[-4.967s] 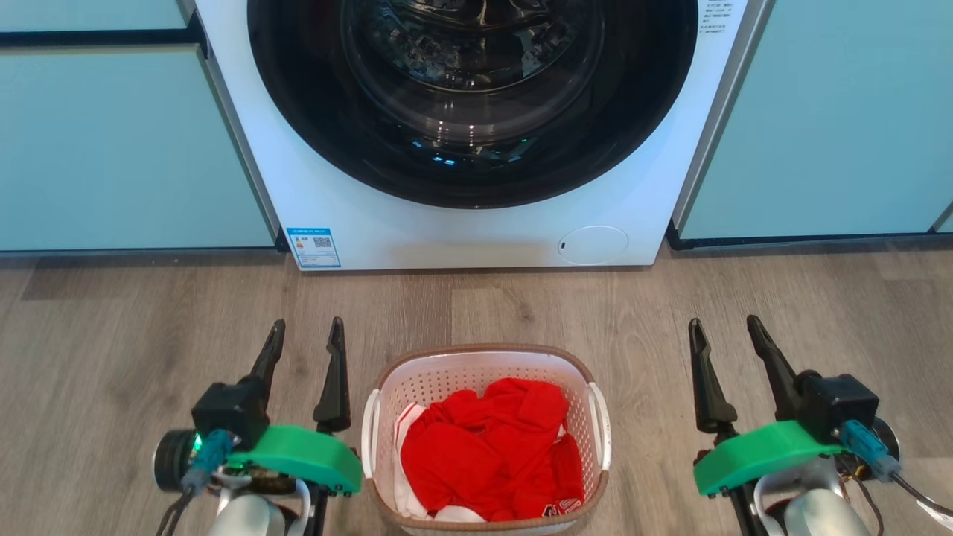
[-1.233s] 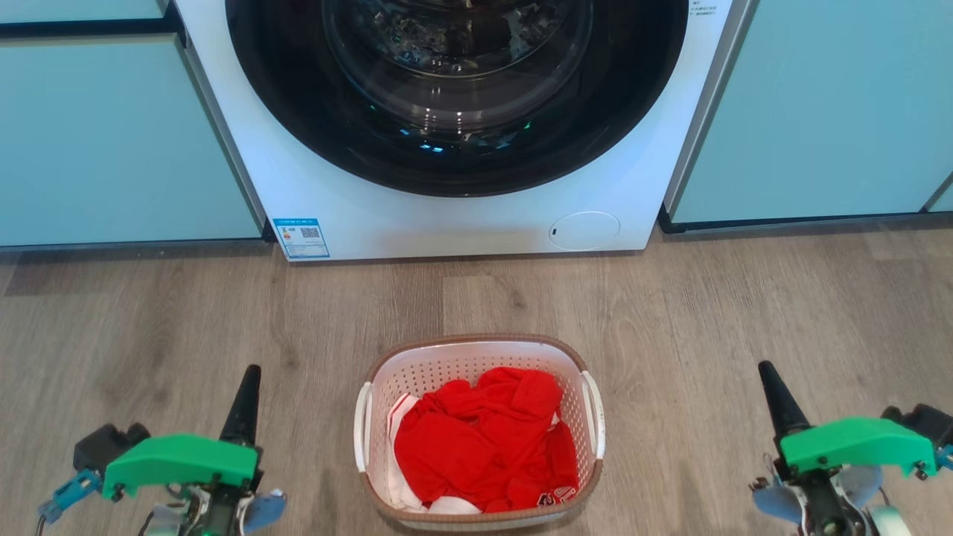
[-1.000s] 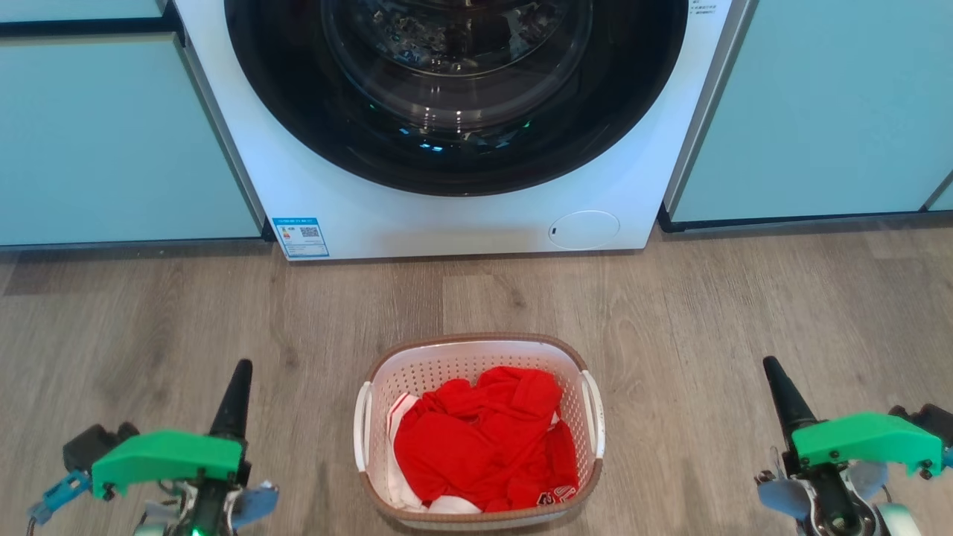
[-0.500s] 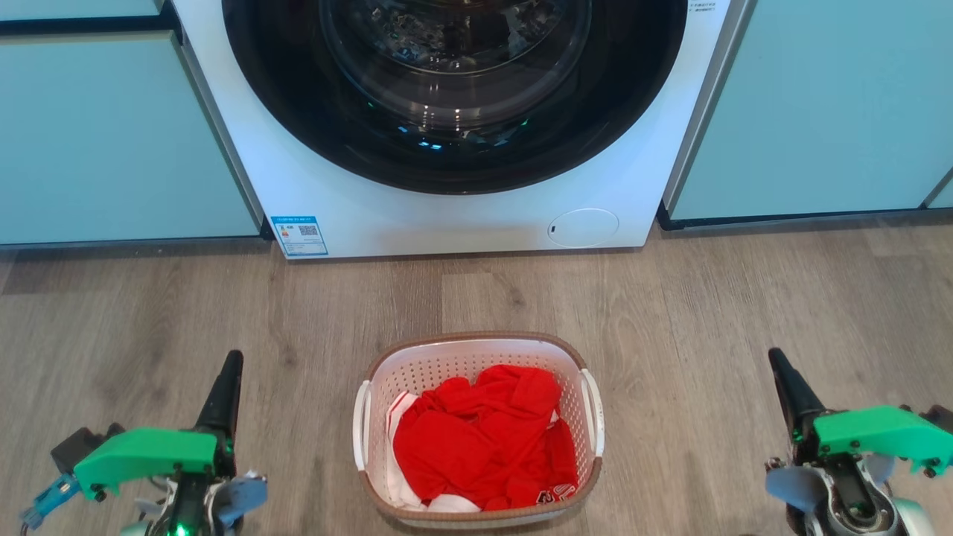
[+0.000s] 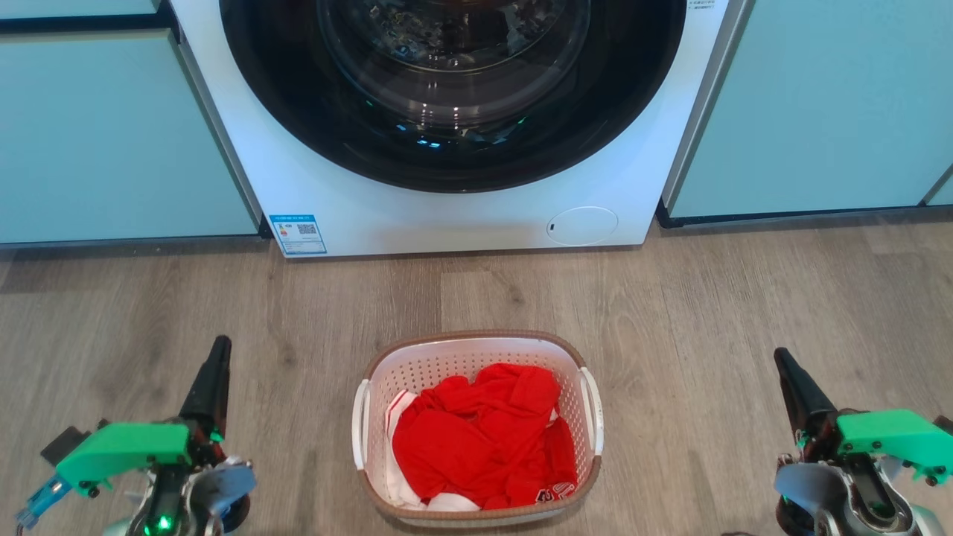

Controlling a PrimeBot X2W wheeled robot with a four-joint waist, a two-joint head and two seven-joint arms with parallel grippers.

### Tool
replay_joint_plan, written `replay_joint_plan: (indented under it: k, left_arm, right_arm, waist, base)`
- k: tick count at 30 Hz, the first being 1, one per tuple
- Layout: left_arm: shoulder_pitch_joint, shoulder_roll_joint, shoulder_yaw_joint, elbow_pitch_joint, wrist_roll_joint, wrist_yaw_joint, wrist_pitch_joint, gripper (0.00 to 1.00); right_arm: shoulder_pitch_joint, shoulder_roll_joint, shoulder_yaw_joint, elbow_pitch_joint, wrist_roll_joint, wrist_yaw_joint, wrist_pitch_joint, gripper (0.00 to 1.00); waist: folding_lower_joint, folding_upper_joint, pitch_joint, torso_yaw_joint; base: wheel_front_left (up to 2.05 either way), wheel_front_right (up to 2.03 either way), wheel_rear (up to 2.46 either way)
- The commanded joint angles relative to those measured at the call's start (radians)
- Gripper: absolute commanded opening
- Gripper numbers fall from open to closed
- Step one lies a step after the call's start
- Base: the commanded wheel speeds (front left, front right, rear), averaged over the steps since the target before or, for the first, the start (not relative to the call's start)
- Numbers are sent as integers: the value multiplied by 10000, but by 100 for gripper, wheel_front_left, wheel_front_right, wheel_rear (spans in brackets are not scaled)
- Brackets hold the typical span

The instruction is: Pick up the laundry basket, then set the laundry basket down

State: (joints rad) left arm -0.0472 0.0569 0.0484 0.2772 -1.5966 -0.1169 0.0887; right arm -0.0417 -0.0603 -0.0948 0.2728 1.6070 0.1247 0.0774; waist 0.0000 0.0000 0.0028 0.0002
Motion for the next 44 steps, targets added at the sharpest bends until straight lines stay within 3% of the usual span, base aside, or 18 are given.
replay_joint_plan:
  k: [1, 44]
  left_arm:
    - [-592, 69, 471, -326, -272, -138, 98, 0]
    - [-599, 8, 557, -323, -200, -138, 167, 0]
  right_arm:
    - [-633, -140, 144, -300, 294, 60, 90, 0]
    - [-645, -39, 1, -290, 174, 60, 205, 0]
  waist:
    - [0, 0, 3, -2]
    - [0, 0, 3, -2]
  base:
    - [0, 0, 0]
    - [0, 0, 0]
